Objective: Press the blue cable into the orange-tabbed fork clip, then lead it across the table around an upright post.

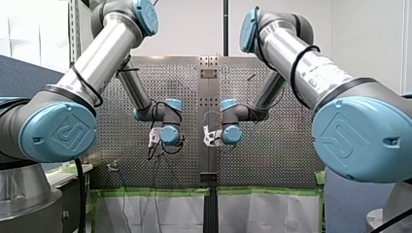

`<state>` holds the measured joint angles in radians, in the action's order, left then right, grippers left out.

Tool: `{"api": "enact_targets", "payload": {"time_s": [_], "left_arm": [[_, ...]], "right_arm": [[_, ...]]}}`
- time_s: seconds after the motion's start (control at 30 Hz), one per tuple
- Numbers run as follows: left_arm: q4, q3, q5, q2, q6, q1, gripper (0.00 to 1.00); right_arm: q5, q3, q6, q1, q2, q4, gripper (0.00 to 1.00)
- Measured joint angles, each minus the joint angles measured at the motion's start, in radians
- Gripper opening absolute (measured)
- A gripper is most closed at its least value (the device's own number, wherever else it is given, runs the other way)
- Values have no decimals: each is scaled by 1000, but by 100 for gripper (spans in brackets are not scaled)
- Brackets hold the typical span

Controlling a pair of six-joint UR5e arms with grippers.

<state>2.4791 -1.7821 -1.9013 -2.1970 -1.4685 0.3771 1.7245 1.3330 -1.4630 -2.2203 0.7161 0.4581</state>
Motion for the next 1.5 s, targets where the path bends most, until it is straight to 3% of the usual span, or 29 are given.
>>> {"api": "enact_targets", "payload": {"time_s": [0.37,0.73,1.07,1.5], "left_arm": [[37,0,-8,112,-24,18,0],[50,12,-14,217,-41,20,0],[117,92,-23,302,-63,17,0],[192,191,-26,315,-85,20,0]], "right_arm": [[-1,8,12,5,109,-41,0],[-2,10,12,10,206,-86,0],[-17,9,-7,19,295,-87,0],[-73,1,-34,35,419,-80,0]]}}
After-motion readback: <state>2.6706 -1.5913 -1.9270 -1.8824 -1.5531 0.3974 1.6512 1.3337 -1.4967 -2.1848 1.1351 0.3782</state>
